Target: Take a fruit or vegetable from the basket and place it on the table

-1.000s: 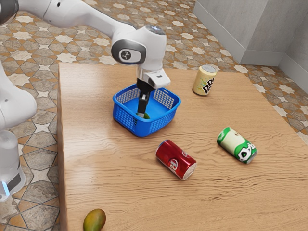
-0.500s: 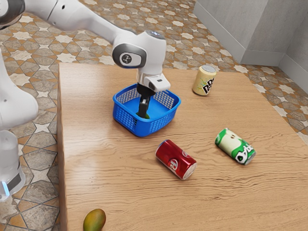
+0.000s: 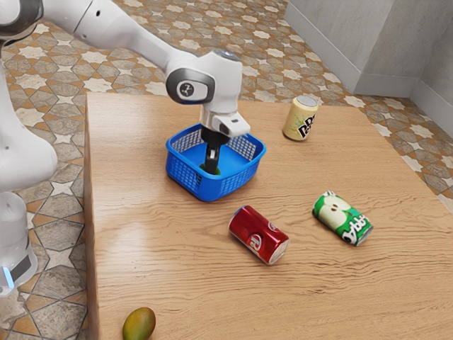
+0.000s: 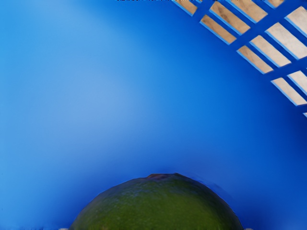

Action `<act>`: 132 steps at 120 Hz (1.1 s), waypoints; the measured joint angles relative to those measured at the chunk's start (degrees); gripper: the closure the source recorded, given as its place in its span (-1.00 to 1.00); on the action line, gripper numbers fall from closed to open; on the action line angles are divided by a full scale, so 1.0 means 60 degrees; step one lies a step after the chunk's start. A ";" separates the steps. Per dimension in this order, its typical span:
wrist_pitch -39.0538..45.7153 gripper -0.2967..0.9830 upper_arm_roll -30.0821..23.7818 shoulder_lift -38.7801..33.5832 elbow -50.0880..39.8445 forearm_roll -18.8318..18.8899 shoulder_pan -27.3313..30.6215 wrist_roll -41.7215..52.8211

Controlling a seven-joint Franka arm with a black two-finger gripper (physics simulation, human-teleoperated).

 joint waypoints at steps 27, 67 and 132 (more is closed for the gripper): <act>-0.1769 0.05 -0.0615 0.0105 0.2707 0.0671 -0.0304 -0.0437; -0.1385 0.10 0.3254 0.0412 0.6027 0.1030 -0.5713 -0.0506; 0.2722 -0.24 0.8199 -0.2408 0.7597 0.2663 -1.0581 -0.0563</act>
